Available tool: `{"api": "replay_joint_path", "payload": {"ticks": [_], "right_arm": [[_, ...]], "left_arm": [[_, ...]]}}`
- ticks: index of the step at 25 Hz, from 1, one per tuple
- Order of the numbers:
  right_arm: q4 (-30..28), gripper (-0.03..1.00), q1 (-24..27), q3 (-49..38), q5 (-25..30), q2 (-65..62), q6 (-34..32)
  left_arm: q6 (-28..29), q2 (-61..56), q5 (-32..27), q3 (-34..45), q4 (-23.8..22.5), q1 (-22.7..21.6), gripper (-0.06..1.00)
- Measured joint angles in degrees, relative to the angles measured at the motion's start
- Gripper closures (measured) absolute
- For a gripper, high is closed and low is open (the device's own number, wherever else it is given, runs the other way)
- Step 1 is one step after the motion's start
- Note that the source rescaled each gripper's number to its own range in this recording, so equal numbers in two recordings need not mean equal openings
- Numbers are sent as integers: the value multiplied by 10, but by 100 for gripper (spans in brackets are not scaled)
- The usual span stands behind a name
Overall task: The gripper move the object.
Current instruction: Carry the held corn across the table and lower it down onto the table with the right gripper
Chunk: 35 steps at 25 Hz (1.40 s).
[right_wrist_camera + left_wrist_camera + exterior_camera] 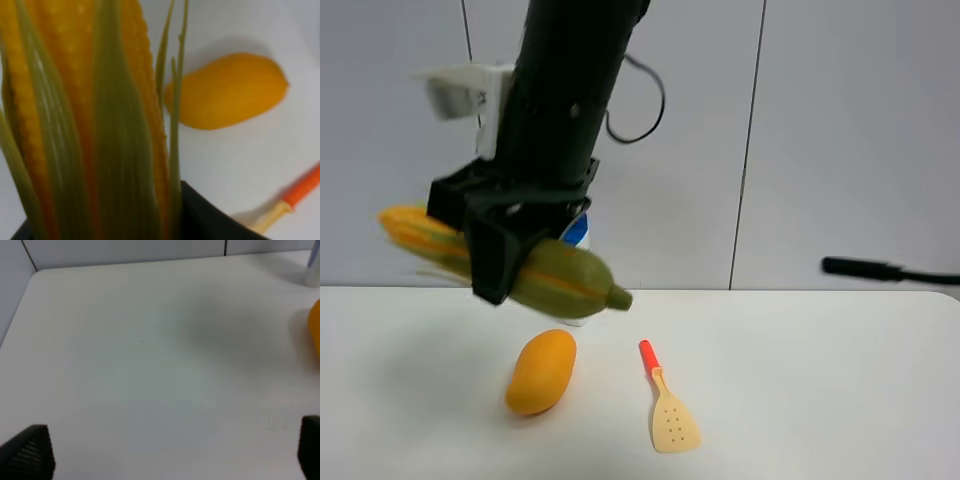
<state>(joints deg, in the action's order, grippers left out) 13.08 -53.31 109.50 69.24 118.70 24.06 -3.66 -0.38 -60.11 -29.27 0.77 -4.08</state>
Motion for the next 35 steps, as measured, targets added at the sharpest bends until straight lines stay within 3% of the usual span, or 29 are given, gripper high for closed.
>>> {"api": "replay_joint_path", "payload": {"ticks": [11,22,27,35], "right_arm": [[-32,95,-23,5,4,122,65],[-60,95,-23,6,-59,131,142],[-63,96,-23,6,-64,169,149],[-83,96,-23,6,-80,199,86]], "left_arm": [[0,0,0,0,0,0,-6],[0,0,0,0,0,0,-6],[0,0,0,0,0,0,-6],[0,0,0,0,0,0,-6]]}}
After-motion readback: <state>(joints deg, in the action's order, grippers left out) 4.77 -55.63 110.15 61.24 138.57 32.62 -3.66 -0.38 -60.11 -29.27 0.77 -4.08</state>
